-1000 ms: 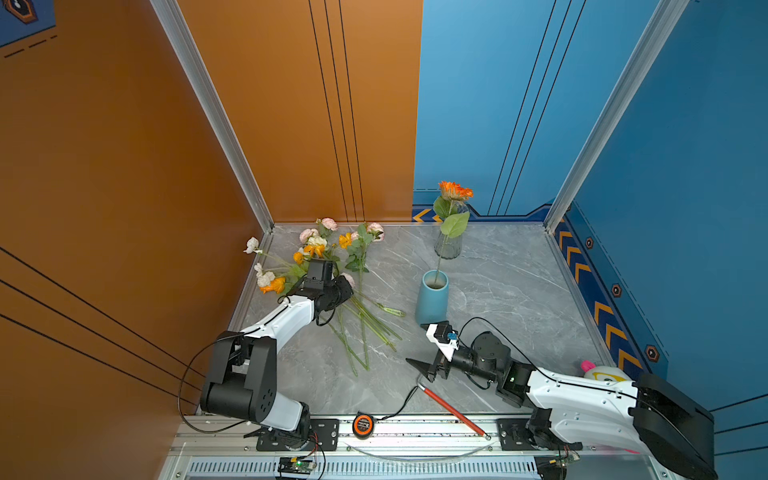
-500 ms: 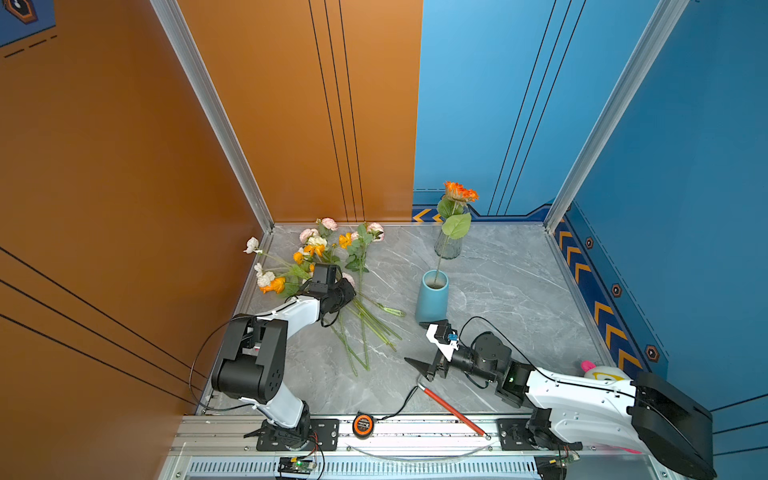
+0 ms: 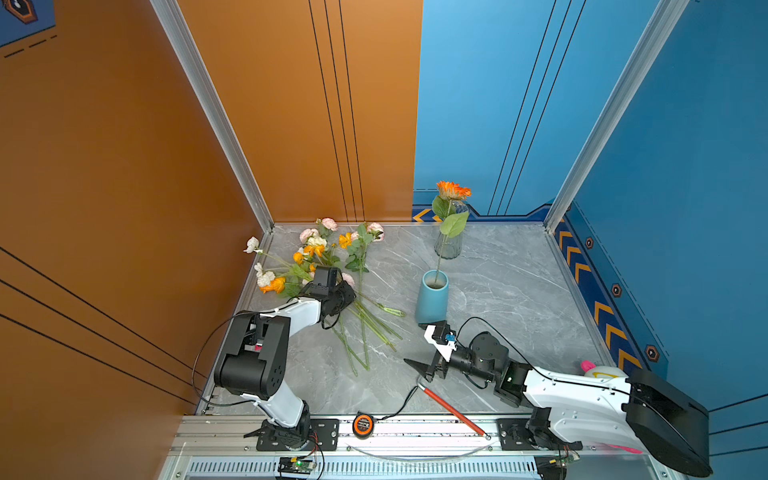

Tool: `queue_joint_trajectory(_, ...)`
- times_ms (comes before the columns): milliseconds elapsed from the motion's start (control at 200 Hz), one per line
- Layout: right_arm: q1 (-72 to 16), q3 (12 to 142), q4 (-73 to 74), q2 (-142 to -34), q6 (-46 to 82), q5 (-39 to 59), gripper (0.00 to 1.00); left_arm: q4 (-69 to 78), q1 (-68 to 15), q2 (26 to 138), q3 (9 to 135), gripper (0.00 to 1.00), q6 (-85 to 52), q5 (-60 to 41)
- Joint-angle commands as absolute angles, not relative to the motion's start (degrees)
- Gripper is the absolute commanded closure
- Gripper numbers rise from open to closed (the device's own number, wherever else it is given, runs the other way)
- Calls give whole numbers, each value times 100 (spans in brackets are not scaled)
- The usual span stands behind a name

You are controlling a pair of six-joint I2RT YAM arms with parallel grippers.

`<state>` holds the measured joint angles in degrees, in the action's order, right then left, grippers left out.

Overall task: Arrange the flowers into the vase
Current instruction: 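Close the left gripper on a white flower's stem in the pile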

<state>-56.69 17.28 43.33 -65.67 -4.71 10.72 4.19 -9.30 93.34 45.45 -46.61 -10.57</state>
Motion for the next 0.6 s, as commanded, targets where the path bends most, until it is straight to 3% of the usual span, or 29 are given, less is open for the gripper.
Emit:
queue_joint_trajectory(0,-5692,1811,4426,-6652,-520,1130,1,519,-870,9449,4520,84,-4680,-949)
queue_joint_trajectory(275,-5695,1837,4440,-6758,-527,1167,1,697,-870,9667,4611,85,-4750,-1022)
queue_joint_trajectory(596,-5691,1875,4440,-6818,-510,1213,1,774,-853,9359,4460,100,-4808,-1078)
